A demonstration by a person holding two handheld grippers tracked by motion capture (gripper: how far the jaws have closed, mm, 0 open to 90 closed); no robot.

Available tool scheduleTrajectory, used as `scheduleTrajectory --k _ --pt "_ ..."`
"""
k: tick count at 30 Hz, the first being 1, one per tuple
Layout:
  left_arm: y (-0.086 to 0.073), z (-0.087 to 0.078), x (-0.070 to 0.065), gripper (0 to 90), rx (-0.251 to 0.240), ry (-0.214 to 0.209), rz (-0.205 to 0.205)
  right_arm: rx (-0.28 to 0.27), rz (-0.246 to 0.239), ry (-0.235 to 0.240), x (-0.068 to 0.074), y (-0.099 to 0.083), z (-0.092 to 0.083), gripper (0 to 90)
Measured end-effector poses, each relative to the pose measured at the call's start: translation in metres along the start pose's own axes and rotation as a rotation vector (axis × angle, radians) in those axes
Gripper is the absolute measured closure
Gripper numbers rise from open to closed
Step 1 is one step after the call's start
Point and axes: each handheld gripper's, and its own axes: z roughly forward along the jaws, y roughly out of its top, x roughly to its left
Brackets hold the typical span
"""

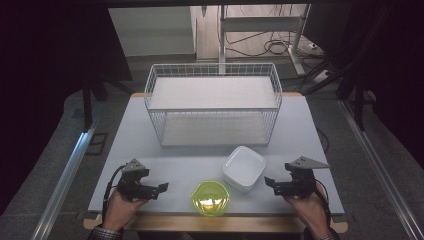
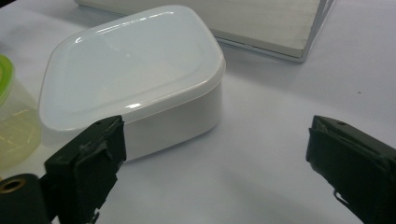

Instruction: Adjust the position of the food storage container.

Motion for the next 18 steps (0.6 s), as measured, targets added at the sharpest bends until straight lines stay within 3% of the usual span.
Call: scheduleTrajectory --k 4,10,11,12,13,15,16,17,18 --pt "0.002 -0.003 -0.001 8.9 -0.025 0.013 -0.014 0.009 -0.011 -0.013 0.002 0.001 -0.001 9.5" --pt "0.003 -0.003 -0.007 15.2 -0.032 0.019 0.038 0.079 -0.044 0.014 0.007 0.002 0.002 15.6" --pt "0.003 -0.003 -0.008 16.3 -0.032 0.025 0.049 0.098 -0.065 0.003 0.008 0.003 0.002 16.7" --pt "0.003 -0.003 -0.009 17.4 -0.028 0.034 0.065 0.128 -0.126 -0.053 0.013 0.007 0.000 17.5" --pt "0.003 -0.003 -0.009 18.0 -0.028 0.034 0.065 0.128 -0.126 -0.053 0.013 0.007 0.000 17.5" --pt "0.003 -0.003 -0.009 19.5 -0.029 0.039 0.091 0.148 -0.244 -0.138 0.023 0.013 -0.007 18.2" --pt "0.003 -0.003 -0.009 20.5 -0.029 0.039 0.091 0.148 -0.244 -0.138 0.023 0.013 -0.007 18.2" --pt "0.003 -0.003 -0.011 21.5 -0.032 0.031 0.102 0.116 -0.234 -0.088 0.025 0.013 -0.010 18.4" --pt "0.003 -0.003 -0.011 22.0 -0.032 0.031 0.102 0.116 -0.234 -0.088 0.025 0.013 -0.010 18.4"
